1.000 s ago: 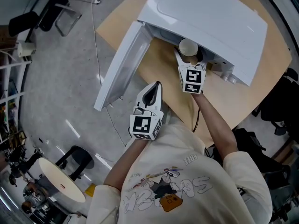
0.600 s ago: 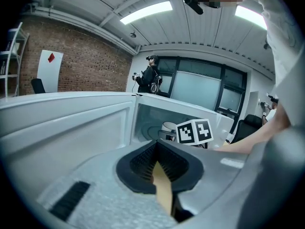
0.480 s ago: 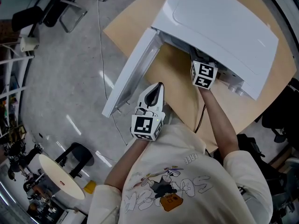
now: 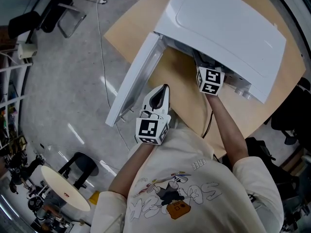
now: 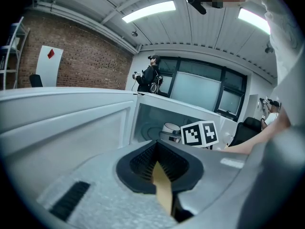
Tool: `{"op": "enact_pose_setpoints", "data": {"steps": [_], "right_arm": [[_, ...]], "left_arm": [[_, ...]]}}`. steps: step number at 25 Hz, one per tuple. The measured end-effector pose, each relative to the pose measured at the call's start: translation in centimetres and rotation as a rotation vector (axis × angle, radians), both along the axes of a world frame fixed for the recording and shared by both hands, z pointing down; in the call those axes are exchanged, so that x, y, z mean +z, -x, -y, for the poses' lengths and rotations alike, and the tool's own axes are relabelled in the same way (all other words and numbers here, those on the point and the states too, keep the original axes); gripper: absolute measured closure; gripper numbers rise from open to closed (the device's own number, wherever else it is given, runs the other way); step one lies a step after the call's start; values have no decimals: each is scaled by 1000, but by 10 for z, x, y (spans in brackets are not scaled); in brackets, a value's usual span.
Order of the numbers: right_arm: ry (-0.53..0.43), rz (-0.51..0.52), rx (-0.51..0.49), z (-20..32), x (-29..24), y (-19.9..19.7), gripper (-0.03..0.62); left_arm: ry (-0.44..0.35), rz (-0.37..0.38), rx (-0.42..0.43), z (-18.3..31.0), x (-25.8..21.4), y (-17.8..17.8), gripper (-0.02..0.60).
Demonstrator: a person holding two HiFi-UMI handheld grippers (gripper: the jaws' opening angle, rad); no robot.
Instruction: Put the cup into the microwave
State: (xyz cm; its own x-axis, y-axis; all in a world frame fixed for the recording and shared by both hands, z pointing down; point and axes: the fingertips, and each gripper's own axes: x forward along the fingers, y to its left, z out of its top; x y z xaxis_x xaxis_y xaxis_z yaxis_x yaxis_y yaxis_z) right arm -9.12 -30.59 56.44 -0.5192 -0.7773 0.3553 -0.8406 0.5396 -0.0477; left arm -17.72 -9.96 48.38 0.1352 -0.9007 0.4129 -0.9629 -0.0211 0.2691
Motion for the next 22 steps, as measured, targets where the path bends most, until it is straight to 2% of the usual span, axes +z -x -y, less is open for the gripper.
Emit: {"op": "enact_pose_setpoints", "data": {"steps": [11, 15, 18, 22], "right_arm": [[-2, 1, -3, -29, -12, -9, 175], [-13, 2, -24, -52, -24, -16, 244], [5, 22, -35, -74, -32, -25, 347], [3, 44, -41, -105, -48, -42, 448]], "left_arm": [[-23, -3, 7, -7, -8, -7, 577], [-37, -9, 20, -11, -11, -17, 577], [-52, -16, 25, -15, -16, -24, 577], [-72, -36, 29, -21, -20, -37, 577]]}}
